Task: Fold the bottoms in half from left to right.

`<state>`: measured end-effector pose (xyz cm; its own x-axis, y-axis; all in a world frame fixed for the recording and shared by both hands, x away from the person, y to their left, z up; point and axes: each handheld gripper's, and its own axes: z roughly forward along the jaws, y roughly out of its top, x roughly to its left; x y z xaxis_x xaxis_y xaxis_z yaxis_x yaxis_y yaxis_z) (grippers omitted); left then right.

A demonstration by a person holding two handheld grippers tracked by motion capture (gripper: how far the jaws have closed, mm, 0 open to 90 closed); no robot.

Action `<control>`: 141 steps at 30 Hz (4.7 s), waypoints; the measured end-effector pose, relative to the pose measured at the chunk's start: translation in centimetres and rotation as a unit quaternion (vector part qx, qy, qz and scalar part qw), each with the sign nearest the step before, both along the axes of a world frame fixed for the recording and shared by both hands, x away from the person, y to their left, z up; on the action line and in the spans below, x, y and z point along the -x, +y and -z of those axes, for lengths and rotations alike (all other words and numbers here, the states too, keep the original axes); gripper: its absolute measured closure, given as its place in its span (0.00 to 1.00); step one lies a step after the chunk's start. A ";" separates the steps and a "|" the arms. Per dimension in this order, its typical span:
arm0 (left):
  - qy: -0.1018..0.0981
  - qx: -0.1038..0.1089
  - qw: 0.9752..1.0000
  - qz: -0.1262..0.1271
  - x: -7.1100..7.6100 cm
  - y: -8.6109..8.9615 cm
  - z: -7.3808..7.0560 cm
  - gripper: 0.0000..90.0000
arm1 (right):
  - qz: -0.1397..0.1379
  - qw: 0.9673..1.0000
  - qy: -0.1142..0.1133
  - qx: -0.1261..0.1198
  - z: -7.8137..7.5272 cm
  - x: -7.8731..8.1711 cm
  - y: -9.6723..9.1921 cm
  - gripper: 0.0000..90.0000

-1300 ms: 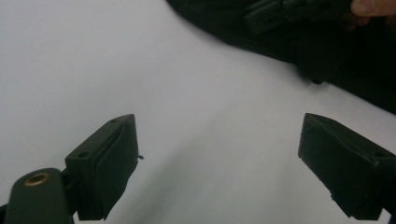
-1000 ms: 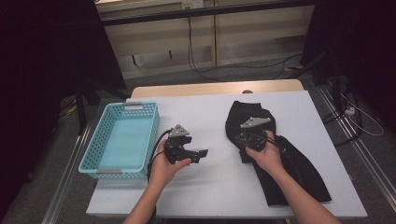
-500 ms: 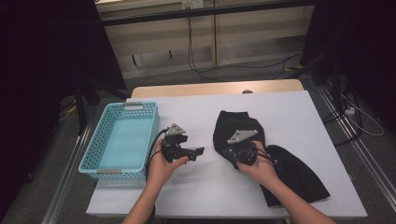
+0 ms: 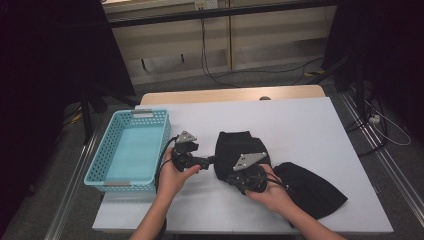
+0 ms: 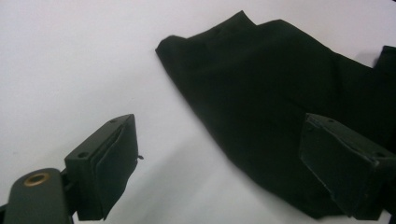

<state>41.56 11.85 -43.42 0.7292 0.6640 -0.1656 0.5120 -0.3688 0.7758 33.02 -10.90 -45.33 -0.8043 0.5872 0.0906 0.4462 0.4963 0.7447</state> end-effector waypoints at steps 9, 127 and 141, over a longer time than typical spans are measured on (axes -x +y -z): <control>0.006 -0.004 1.000 -0.010 -0.9 -0.8 0.5 0.14 | 0.026 0.999 -0.014 0.014 -0.6 0.3 -0.1 0.51; 0.039 -0.042 0.994 -0.091 -6.4 0.8 0.6 0.99 | 0.187 0.981 -0.049 -0.007 -2.8 -1.8 -10.4 0.20; 0.022 -0.059 0.990 -0.129 -6.2 1.2 1.0 0.44 | 0.189 0.981 -0.050 -0.012 -2.9 -1.8 -10.6 0.20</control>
<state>47.71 13.05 -44.46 0.5272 0.8434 -0.1038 0.6334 -0.3085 0.7096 34.83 -21.47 -42.46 -0.5354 0.8437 0.0386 0.5184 0.2922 0.8036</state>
